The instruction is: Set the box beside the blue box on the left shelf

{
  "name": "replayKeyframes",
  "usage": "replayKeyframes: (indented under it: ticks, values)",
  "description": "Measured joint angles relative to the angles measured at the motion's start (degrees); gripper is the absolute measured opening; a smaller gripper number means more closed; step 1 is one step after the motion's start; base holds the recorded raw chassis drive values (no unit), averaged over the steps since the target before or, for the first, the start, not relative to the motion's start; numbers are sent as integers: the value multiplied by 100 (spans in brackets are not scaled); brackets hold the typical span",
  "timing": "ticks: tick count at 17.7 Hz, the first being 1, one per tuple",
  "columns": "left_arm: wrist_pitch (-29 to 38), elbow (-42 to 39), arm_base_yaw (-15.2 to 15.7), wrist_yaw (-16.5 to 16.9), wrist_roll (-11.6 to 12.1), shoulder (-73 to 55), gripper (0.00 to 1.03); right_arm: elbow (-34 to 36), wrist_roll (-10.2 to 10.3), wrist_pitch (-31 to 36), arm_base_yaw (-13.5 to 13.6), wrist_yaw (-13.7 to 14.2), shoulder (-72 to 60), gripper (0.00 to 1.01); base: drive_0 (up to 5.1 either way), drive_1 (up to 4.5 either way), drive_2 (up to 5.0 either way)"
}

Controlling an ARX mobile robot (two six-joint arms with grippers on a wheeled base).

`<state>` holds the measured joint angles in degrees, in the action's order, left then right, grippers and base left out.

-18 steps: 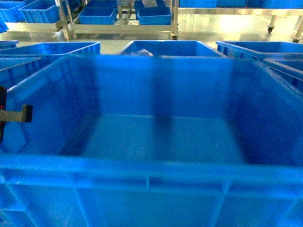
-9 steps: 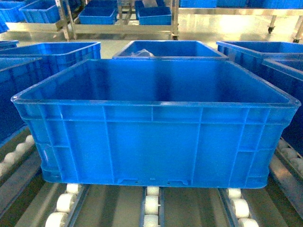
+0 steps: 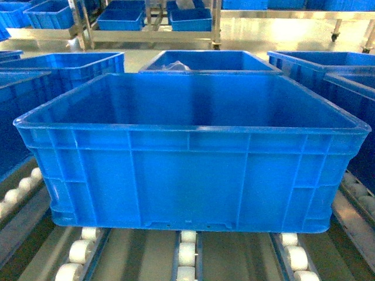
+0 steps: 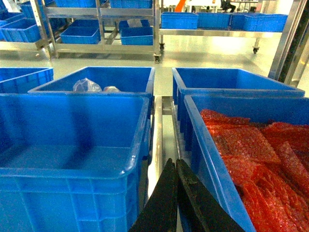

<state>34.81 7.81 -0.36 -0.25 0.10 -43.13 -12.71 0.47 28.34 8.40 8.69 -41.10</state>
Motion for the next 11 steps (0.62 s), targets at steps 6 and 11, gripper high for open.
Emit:
replayKeyframes:
  ticks: [6,11]
  values:
    - [-774,-492,33,24,-4,1270,2,772,-13,-422,-876,-841,1172,2,0,0,0]
    - [-1316,-695,31,24,-4,2166,2,1045,-13,-992,-841,-868,2028,2,0,0,0]
